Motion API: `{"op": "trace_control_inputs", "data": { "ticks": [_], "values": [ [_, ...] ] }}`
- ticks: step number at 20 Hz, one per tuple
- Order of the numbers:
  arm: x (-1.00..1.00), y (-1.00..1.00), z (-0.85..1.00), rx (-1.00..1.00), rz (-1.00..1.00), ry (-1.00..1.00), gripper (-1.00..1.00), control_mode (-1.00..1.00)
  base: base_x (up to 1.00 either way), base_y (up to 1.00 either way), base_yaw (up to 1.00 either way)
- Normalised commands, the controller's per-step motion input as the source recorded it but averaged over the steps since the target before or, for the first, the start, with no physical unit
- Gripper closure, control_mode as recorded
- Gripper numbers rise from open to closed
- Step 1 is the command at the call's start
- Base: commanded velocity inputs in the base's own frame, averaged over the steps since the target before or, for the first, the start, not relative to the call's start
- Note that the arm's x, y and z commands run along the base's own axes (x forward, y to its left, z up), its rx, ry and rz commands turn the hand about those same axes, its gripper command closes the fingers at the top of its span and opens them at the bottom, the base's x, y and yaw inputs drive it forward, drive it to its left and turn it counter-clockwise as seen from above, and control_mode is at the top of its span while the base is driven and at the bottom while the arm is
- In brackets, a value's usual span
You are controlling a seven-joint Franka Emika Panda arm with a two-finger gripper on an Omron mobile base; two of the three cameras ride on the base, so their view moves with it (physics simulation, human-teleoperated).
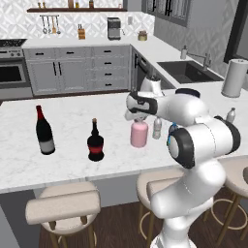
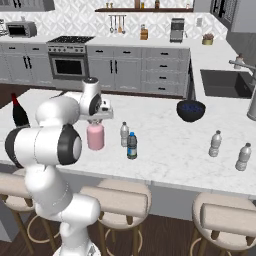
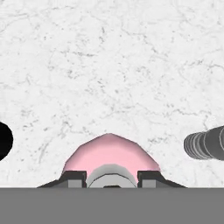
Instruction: Move the plastic bottles in the middle to the plastics group, and the glass bottles in the middle to the glass group.
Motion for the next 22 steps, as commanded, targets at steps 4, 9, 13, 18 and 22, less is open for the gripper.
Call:
{"op": "trace_control_inputs", "data": {
  "ticks": [4, 9, 13, 18, 22],
  "values": [
    [0.5, 0.36, -0.04, 0.0, 0.32, 0.0, 1.0, -1.0, 0.0, 0.0, 0.0],
    [0.14, 0.44, -0.15, -0.02, 0.26, -0.02, 1.0, -1.0, 0.0, 0.0, 0.0],
    [0.0, 0.47, -0.21, -0.02, 0.23, -0.04, 1.0, -1.0, 0.0, 0.0, 0.0],
    [0.07, 0.36, -0.19, 0.0, 0.32, -0.07, 1.0, -1.0, 0.0, 0.0, 0.0],
    [0.0, 0.43, -0.03, 0.0, 0.3, 0.0, 1.0, -1.0, 0.0, 0.0, 0.0]
  ]
}}
